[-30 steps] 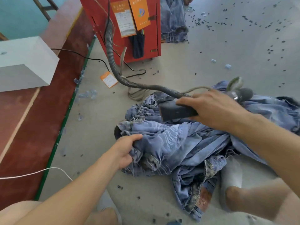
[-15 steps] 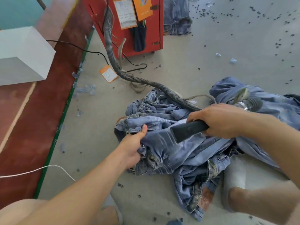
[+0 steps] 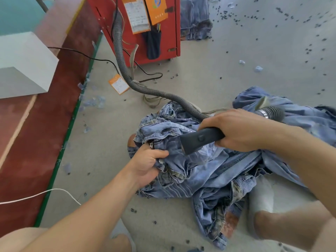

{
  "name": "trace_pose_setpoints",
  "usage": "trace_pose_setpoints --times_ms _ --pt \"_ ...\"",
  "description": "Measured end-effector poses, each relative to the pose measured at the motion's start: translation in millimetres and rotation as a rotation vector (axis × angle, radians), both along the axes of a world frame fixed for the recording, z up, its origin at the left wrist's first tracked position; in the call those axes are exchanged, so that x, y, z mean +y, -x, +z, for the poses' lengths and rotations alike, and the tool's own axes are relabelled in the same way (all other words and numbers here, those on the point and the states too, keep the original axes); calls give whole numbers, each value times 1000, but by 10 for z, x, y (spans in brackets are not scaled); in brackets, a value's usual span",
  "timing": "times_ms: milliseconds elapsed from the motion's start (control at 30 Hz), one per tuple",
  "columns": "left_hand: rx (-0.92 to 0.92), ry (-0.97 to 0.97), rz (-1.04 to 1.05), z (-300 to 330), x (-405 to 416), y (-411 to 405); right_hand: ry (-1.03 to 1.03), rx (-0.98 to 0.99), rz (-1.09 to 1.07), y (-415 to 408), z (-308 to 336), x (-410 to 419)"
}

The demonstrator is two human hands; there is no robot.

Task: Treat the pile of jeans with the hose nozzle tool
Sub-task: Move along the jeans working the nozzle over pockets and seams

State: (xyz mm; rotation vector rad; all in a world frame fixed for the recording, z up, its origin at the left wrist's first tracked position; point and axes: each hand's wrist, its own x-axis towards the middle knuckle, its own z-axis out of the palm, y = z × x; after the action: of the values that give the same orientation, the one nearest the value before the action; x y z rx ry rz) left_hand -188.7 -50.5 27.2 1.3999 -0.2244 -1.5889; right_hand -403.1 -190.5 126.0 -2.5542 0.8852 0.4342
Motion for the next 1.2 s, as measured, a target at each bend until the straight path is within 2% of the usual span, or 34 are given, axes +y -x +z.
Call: trace_pose_setpoints --times_ms 67,167,267,333,433,567,700,867,1000,1100,1200 --pt "46 16 -14 3 10 3 -17 -60 -74 37 23 -41" --pt "119 46 -53 55 10 47 86 -100 -161 41 4 -75" --pt "67 62 -90 50 7 50 119 -82 -110 -21 -26 28" --pt "5 67 -114 39 23 38 63 -134 -63 -78 -12 94" --pt "17 85 -143 24 52 30 1 -216 -95 -95 58 55" --pt "143 107 -109 114 2 44 88 -124 -175 50 97 -99" --pt "79 55 19 89 -34 61 106 -94 -100 -32 47 76" --pt "176 105 -122 135 23 -3 39 -224 -110 -105 29 106" --pt "254 102 -142 133 48 -40 98 -182 -220 57 117 -82" --pt "239 120 -135 113 51 -41 82 -126 -171 36 140 10" --pt "230 109 -141 99 53 -46 65 -192 -84 -98 74 208"
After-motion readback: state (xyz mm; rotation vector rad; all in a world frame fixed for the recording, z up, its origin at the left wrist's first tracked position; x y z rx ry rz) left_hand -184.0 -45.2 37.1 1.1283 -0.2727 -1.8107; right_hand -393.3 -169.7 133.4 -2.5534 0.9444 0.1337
